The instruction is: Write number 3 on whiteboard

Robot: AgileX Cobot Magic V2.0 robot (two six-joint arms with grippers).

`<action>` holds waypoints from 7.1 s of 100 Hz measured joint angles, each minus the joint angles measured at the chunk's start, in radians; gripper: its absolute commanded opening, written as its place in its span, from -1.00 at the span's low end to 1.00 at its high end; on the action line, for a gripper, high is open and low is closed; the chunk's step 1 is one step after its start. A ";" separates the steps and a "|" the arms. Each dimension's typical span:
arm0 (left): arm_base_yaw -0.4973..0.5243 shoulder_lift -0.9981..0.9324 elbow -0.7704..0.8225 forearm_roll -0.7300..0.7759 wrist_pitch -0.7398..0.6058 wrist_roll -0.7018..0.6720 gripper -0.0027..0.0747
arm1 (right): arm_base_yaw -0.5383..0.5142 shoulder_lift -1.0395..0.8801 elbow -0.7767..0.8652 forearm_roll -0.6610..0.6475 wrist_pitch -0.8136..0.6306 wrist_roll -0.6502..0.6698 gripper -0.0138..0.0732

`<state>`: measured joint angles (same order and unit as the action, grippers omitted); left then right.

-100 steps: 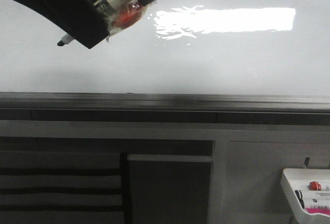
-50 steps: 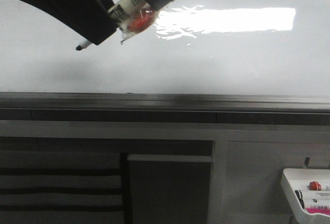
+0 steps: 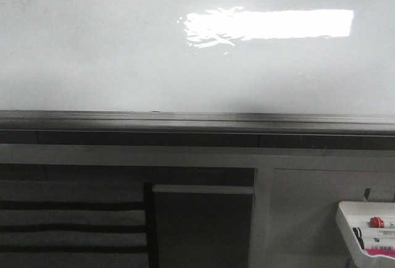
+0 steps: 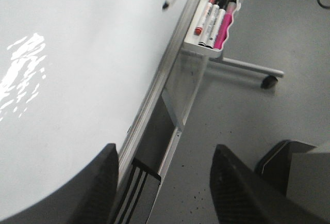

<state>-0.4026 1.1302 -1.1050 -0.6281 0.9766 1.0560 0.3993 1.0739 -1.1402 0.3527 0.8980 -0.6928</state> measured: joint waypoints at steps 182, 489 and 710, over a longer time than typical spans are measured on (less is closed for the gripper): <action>0.082 -0.134 0.303 -0.135 -0.292 -0.031 0.01 | -0.013 0.388 -0.210 -0.104 -0.069 0.310 -0.81; -0.139 0.186 -0.001 0.008 -0.266 -0.031 -0.94 | 0.066 -0.108 -0.025 -0.158 -0.067 -0.154 -0.03; 0.132 -0.401 0.508 -0.292 -0.711 -0.136 0.06 | -0.208 -0.545 0.488 -0.190 -0.332 0.504 -0.86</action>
<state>-0.2705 0.7294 -0.5975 -0.9198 0.2652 0.9202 0.1908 0.5284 -0.6519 0.1623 0.5657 -0.1892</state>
